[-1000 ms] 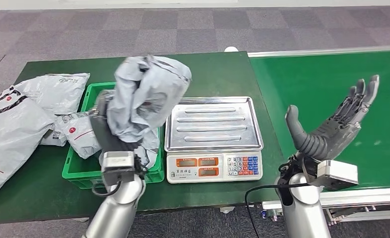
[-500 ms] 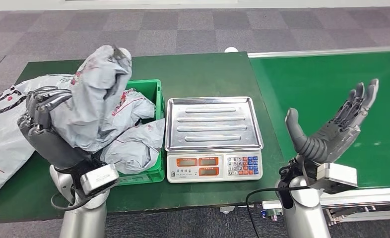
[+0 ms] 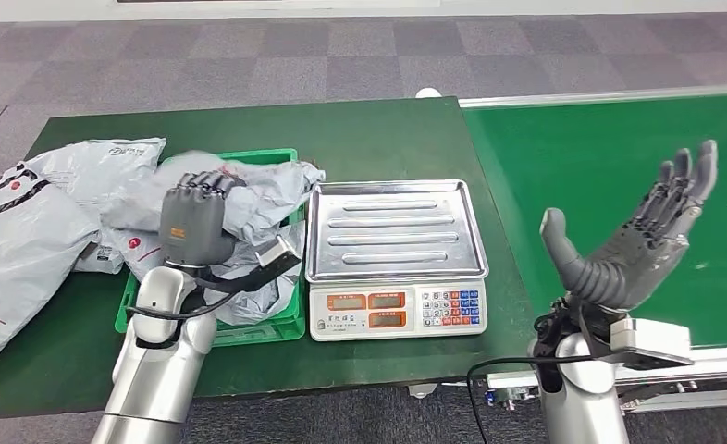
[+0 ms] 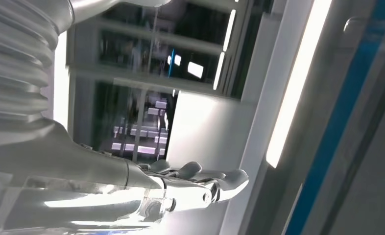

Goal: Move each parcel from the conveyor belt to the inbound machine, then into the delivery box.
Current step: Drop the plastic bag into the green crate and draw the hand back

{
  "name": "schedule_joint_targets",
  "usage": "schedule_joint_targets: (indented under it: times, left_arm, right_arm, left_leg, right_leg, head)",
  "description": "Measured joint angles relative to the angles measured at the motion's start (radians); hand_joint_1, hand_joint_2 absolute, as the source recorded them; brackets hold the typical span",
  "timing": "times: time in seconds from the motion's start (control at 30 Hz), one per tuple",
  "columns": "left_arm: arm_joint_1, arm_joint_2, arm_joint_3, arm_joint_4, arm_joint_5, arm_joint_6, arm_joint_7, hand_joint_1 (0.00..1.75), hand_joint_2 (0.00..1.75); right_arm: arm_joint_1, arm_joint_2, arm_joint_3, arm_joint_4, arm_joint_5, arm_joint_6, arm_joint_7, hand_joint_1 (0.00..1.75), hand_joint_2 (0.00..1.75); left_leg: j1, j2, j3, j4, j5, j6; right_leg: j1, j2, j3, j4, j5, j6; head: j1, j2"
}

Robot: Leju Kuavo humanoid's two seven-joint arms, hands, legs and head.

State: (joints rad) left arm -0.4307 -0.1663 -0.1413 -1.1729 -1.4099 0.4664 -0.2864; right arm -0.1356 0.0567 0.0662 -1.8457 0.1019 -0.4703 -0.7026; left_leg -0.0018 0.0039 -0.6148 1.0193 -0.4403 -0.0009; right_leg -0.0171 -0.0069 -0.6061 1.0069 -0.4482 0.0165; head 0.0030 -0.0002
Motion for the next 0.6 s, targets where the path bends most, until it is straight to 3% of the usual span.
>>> schedule_joint_targets:
  times: [0.07, 0.17, 0.27, 0.6]
  left_arm:
    - [-0.031, 0.022, -0.031, 0.101, -0.003, -0.038, 0.027, 1.75, 1.75]
    - [-0.082, 0.05, -0.082, 0.268, -0.001, -0.186, 0.06, 1.75, 1.75]
    - [-0.131, 0.063, -0.119, 0.406, 0.013, -0.27, 0.072, 1.75, 1.75]
    - [-0.219, 0.081, -0.163, 0.57, 0.018, -0.299, 0.079, 1.75, 1.75]
  right_arm:
    - [0.006, -0.002, -0.017, -0.008, 0.002, 0.007, 0.0, 0.0, 1.75]
    - [0.018, -0.005, -0.032, -0.018, 0.006, 0.012, 0.0, 0.0, 1.75]
    - [0.029, -0.008, -0.047, -0.026, 0.006, 0.011, 0.0, 0.0, 1.75]
    - [0.041, -0.011, -0.06, -0.034, 0.009, 0.01, 0.0, 0.0, 1.75]
  left_leg:
    - [0.0, 0.001, 0.0, 0.0, 0.0, 0.0]
    - [0.0, 0.001, 0.0, 0.0, 0.0, 0.0]
    - [0.0, 0.0, 0.001, 0.0, 0.0, 0.0]
    - [0.0, -0.002, 0.014, -0.001, -0.003, 0.001]
  right_leg:
    - [0.0, 0.002, 0.0, 0.0, 0.001, 0.0]
    - [0.0, 0.002, 0.0, 0.0, 0.001, 0.0]
    - [0.0, 0.0, 0.002, 0.0, 0.0, 0.001]
    - [0.0, -0.002, 0.017, 0.0, -0.005, 0.001]
  head:
    - [0.0, 0.0]
    - [0.0, 0.0]
    - [0.0, 0.0]
    - [0.0, 0.0]
